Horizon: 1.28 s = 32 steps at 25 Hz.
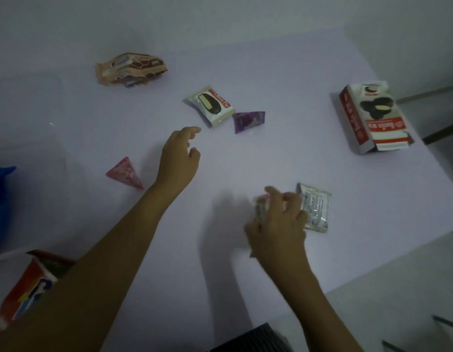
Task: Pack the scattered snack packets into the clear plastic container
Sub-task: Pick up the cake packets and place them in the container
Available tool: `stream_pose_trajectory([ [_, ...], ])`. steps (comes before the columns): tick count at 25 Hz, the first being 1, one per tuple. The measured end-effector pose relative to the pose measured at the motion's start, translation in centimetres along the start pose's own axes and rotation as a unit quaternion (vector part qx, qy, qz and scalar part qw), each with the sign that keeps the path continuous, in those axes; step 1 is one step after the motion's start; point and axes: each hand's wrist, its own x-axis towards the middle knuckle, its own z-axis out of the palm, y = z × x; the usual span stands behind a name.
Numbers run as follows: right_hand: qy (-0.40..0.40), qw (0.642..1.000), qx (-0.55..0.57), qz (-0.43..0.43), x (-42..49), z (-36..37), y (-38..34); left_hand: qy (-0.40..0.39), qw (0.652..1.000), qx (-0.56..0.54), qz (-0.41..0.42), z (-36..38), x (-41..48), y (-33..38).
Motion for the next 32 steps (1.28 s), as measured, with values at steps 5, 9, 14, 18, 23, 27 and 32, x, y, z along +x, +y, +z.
stream_pose_trajectory([
  [5, 0.082, 0.981, -0.064, 0.161, 7.1, -0.9, 5.4, -0.087, 0.988, 0.128, -0.004, 2.8, 6.2, 1.3],
  [9, 0.025, 0.97, -0.098, 0.22, 8.1, 1.3, 7.9, -0.148, 0.967, 0.205, 0.017, 5.1, 10.8, 2.5],
  [14, -0.01, 0.973, -0.084, 0.214, 8.8, 1.8, 9.0, -0.172, 0.95, 0.26, -0.022, 7.8, 13.1, 2.3],
  [18, -0.004, 0.983, -0.026, 0.18, 9.4, 0.7, 9.7, -0.097, 0.951, 0.293, -0.015, 8.4, 12.3, 2.4],
  [23, -0.014, 0.949, 0.259, 0.179, 10.8, -2.3, 9.0, -0.087, 0.961, 0.26, -0.049, 7.2, 10.3, 2.1],
  [27, -0.104, 0.836, 0.512, 0.166, 11.0, -3.9, 5.7, -0.121, 0.945, 0.294, -0.073, 5.5, 8.3, 1.1],
  [32, -0.316, 0.557, 0.752, 0.153, 9.9, -3.2, 2.8, -0.156, 0.96, 0.197, -0.124, 3.4, 5.9, 0.2],
])
